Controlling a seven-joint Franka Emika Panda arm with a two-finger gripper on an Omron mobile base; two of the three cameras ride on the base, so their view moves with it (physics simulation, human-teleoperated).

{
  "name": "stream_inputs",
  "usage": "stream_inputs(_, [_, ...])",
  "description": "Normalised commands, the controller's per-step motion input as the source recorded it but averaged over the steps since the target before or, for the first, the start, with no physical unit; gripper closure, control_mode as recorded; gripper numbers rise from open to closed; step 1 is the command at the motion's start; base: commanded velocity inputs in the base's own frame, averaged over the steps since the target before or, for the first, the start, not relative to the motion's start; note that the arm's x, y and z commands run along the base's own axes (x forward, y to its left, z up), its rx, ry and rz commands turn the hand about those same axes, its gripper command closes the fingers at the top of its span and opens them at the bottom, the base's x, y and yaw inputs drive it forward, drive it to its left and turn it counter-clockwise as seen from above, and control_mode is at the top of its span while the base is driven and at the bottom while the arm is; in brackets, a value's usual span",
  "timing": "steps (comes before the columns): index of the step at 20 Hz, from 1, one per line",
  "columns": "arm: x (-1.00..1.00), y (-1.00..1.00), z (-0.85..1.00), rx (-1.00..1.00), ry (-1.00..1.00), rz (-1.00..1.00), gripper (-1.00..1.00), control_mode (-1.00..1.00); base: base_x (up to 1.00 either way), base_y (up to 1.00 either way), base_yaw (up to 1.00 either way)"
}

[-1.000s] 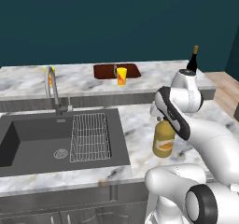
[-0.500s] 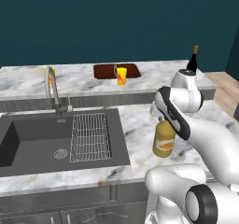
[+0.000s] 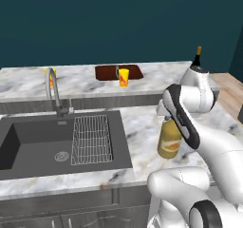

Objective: Place the drinks on the dining counter in a tight cluster.

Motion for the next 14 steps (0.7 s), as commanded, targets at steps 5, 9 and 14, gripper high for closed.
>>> stream_inputs(5, [-0.8,-0.12,1.0,0.02,-0.19,0.03,1.0,-1.0,0.0,0.0,0.0])
stream_inputs(9, [-0.72,0.0,1.0,0.0,-0.16,0.0,1.0,-1.0,0.0,0.0,0.0])
stream_inputs(14, [-0.67,0.08,0.88,0.0,-0.14,0.0,1.0,-1.0,0.0,0.0,0.0])
